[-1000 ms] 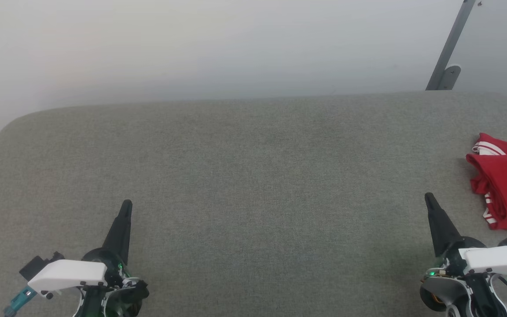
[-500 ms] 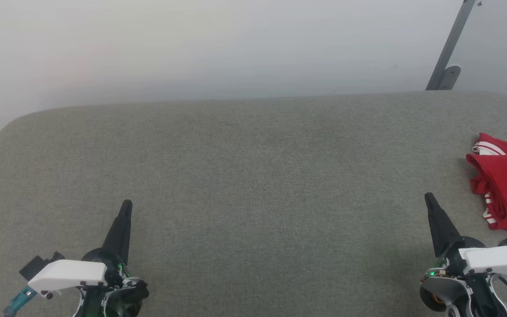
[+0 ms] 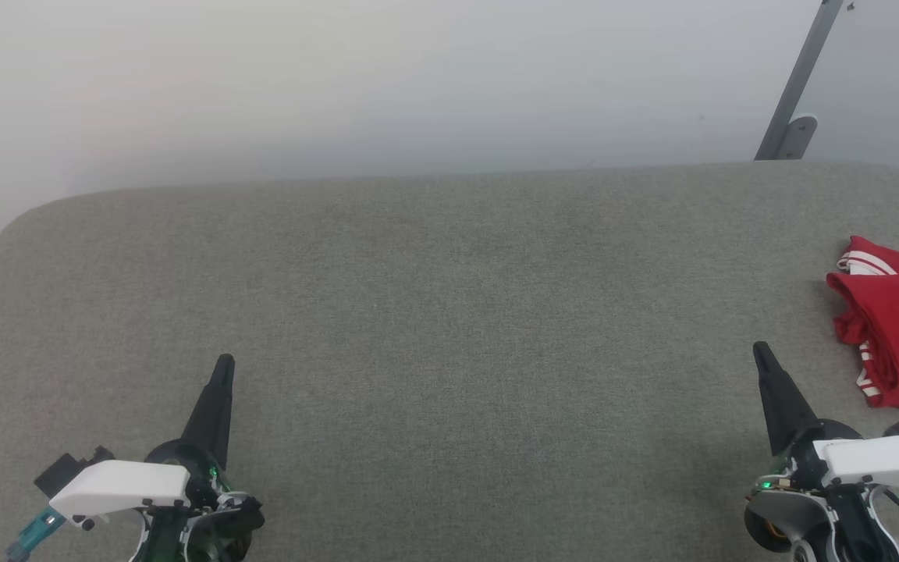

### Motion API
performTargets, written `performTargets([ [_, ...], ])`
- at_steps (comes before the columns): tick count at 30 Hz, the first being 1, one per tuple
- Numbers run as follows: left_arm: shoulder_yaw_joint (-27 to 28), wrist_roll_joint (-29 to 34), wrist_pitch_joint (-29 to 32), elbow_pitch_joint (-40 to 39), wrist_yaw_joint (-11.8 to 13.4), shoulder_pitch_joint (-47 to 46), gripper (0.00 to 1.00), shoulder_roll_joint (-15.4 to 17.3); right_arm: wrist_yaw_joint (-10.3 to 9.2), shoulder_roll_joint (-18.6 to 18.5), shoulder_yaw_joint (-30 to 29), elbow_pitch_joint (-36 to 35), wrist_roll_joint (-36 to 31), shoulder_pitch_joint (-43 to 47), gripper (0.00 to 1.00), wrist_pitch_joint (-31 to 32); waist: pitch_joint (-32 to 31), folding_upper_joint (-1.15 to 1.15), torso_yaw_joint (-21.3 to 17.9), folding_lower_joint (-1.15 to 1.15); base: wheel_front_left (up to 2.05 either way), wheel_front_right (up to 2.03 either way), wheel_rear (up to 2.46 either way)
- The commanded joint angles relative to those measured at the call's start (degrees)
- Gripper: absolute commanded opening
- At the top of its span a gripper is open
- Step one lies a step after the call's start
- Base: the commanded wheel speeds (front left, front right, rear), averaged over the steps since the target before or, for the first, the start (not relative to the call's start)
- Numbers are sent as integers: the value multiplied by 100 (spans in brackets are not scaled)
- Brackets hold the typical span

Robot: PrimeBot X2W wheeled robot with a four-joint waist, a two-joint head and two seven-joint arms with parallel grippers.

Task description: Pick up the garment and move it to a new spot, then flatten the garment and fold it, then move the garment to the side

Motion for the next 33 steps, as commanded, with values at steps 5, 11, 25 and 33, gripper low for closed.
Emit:
performTargets([
  [5, 0, -17, 2, -4, -18, -67, 0, -11, 1, 17, -4, -21, 24, -28, 0, 15, 0, 0, 0, 0, 0, 0, 0],
  [11, 1, -17, 2, -5, -18, -67, 0, -11, 0, 17, -4, -21, 25, -28, 0, 15, 0, 0, 0, 0, 0, 0, 0],
  [25, 0, -18, 1, -5, -18, -67, 0, -11, 1, 17, -4, -21, 25, -28, 0, 15, 0, 0, 0, 0, 0, 0, 0],
  [33, 1, -18, 1, -5, -18, -67, 0, -11, 0, 17, -5, -21, 25, -28, 0, 14, 0, 0, 0, 0, 0, 0, 0],
])
